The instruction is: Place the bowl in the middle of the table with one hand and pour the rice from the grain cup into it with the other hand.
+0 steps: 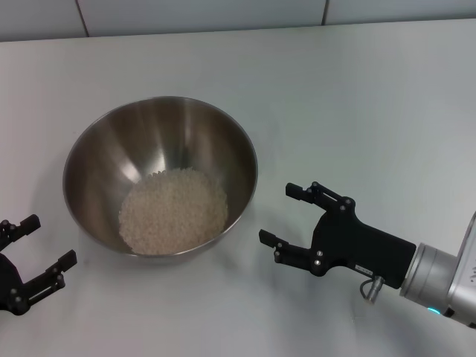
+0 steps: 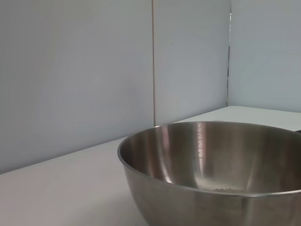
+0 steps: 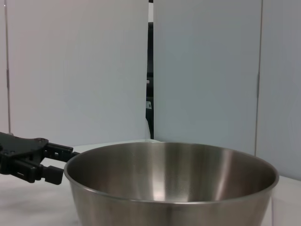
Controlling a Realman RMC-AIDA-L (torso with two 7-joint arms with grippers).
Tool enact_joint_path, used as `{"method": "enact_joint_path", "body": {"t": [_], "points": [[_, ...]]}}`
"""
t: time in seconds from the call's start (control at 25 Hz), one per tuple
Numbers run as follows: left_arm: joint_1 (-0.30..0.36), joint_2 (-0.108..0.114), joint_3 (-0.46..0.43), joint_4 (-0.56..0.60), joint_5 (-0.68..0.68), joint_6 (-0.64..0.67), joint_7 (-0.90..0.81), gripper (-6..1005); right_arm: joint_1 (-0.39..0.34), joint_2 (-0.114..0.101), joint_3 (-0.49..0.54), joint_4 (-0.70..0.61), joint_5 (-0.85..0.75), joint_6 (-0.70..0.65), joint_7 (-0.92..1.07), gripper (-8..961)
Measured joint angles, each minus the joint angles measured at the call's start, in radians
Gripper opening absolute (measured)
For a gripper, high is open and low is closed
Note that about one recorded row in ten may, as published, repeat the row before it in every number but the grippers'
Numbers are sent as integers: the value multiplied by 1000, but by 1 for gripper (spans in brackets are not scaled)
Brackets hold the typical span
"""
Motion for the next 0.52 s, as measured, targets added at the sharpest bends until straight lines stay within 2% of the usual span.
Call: {"method": "enact_joint_path", "body": {"t": [0.52], "points": [[5,-6,0,3,5,0,2,802,-3,2,-2,9,0,-1,-1,828]]}}
